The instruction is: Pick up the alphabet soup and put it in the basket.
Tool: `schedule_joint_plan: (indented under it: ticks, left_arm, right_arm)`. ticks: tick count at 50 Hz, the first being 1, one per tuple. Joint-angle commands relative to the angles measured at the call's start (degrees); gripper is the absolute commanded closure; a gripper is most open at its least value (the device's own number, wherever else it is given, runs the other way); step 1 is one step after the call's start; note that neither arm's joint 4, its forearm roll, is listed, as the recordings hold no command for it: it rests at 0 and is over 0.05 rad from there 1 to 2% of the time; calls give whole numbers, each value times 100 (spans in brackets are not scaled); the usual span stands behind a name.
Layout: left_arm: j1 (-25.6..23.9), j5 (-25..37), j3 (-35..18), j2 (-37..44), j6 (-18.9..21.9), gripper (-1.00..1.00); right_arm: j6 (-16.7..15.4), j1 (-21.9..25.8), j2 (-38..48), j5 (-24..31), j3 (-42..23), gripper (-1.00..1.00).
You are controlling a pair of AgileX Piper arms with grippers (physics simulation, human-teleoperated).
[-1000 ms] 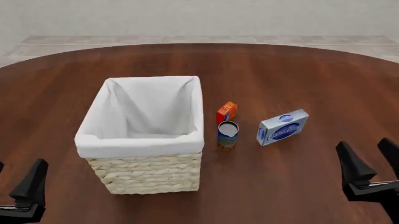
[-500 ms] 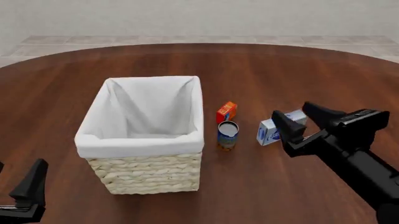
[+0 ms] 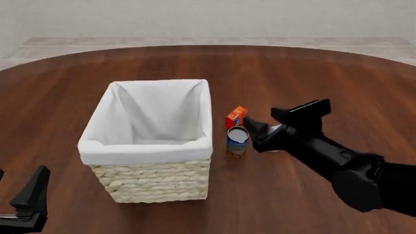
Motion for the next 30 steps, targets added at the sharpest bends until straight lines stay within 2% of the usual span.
schedule_joint_plan:
  ticks: [1, 5, 6, 10, 30]
  left_arm:
    - [0, 0, 0, 0, 0, -100]
    - [0, 0, 0, 0, 0, -100]
    - [0, 0, 0, 0, 0, -100]
    - [0, 0, 0, 0, 0, -100]
    - [0, 0, 0, 0, 0, -100]
  right_arm:
    - [-36, -8, 586, 80, -212, -100]
    - [-37, 30, 694, 80, -212, -100]
    - [43, 73, 718, 102, -217, -100]
    - [-51, 2, 907, 131, -289, -100]
    - [-47, -17, 1577, 306, -584, -100]
